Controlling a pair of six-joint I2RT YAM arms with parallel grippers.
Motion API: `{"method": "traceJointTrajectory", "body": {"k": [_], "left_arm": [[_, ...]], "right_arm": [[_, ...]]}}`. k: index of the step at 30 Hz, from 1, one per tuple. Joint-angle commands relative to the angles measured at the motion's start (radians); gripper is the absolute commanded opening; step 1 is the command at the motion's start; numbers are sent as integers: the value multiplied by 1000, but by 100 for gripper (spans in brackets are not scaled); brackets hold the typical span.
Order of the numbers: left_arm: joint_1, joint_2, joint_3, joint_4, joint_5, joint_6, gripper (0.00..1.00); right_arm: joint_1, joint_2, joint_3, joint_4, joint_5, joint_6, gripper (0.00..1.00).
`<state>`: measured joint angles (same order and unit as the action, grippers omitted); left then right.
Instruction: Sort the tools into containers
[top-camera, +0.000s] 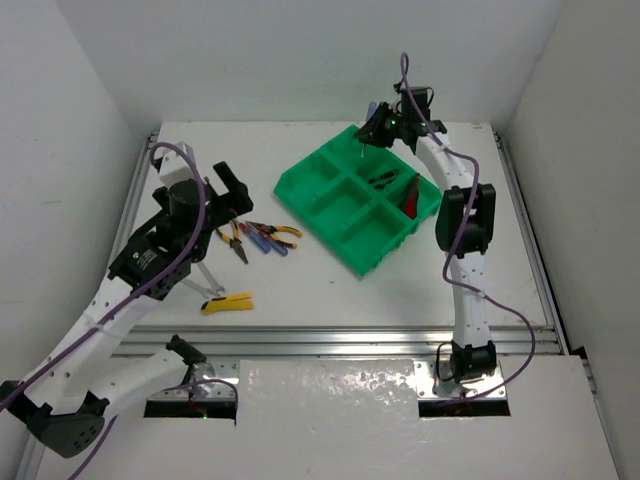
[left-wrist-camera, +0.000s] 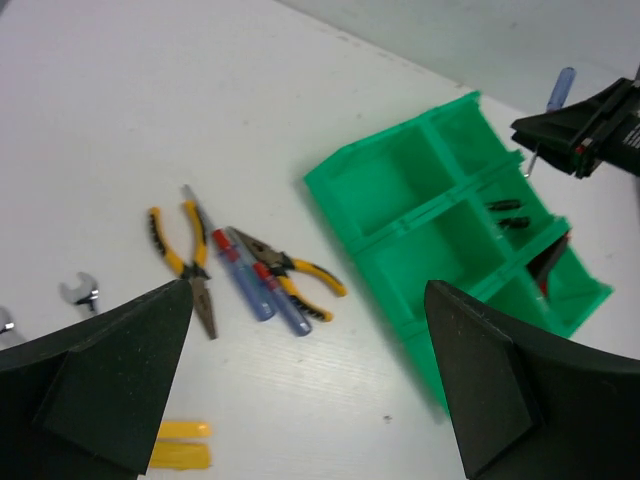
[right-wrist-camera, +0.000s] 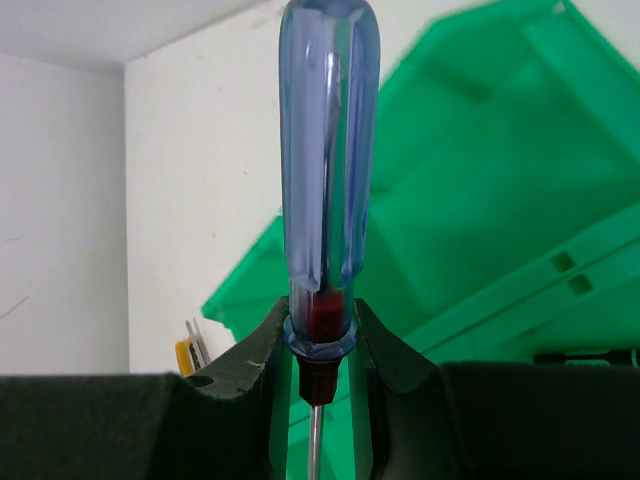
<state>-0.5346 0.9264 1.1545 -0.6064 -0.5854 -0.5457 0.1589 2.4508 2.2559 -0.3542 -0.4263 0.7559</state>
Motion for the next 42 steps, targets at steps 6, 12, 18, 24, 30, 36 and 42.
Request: {"method": "traceJointTrajectory", "body": {"k": [6,12,18,24,30,36,42], "left_arm": [[10,-72,-119,-36,-77,85,100],[13,-47,-162,-13,-65,90,100],[24,-47,-177,-7,-51,90,100],[35,-12,-165,-27,-37,61,100],[50,112,-101,-29,18,-58,100],[54,372,-41,37,58,-252,98],[55,681,118,-39,6,-437,77]], "right_arm": [[-1,96,87,139,-170,106,0],[7,93,53,152,-180,109,5],[11,56,2,135,-186,106,42],[11,-18,-27,95,-184,83,66],[22,-176,-110,38,-163,8,69],[106,-521,-376,-112,101,-263,82],[182,-911,-867,-53,199,-317,87]]}}
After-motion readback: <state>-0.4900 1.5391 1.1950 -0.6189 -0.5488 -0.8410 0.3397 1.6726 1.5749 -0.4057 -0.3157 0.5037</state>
